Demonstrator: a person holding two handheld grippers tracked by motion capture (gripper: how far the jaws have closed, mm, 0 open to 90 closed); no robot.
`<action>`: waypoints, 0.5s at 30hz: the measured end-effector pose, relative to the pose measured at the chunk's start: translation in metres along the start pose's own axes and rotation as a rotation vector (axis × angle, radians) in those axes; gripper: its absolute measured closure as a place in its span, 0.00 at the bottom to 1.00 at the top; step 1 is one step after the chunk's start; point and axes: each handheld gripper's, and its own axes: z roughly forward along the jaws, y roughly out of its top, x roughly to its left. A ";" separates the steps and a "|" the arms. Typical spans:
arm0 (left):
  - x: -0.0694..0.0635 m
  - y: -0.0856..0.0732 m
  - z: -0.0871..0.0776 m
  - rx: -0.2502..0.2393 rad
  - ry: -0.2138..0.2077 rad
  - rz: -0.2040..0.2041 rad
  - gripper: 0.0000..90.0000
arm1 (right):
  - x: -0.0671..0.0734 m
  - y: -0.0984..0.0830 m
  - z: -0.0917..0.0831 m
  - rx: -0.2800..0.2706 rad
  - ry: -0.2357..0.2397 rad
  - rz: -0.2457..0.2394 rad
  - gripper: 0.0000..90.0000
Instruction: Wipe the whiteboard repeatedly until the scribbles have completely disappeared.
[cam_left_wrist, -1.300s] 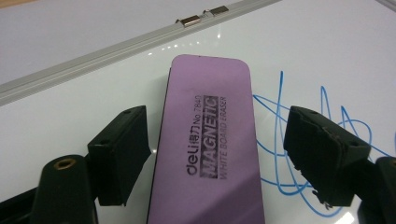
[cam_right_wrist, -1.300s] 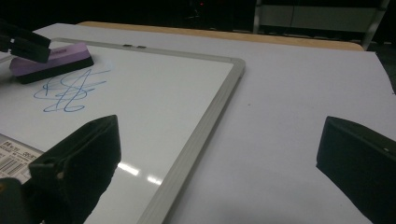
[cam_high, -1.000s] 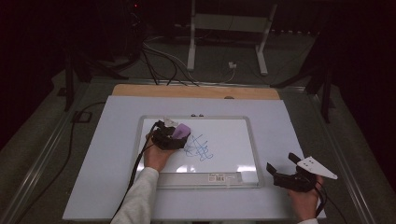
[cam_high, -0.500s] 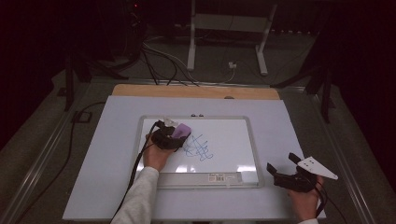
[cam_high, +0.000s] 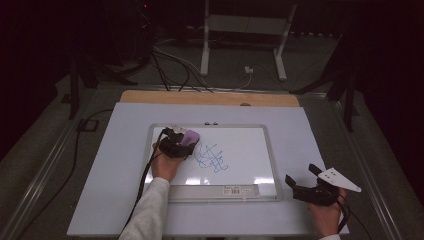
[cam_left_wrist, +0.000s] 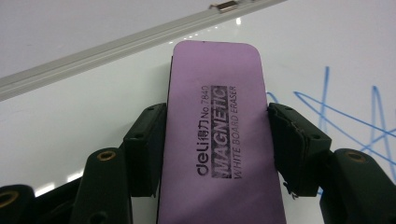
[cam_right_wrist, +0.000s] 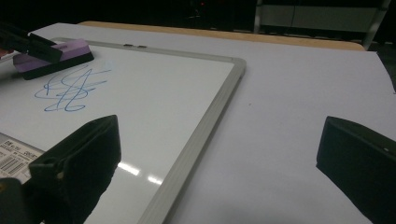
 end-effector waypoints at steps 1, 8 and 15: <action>-0.003 0.000 0.000 -0.001 -0.003 0.009 0.46 | 0.000 0.000 0.000 0.000 0.001 0.000 0.00; -0.017 0.000 0.001 -0.002 -0.024 0.052 0.46 | 0.000 0.000 0.000 0.000 0.001 0.001 0.00; -0.010 0.001 0.002 -0.002 -0.024 0.032 0.46 | 0.000 0.000 -0.001 -0.002 0.000 0.005 0.00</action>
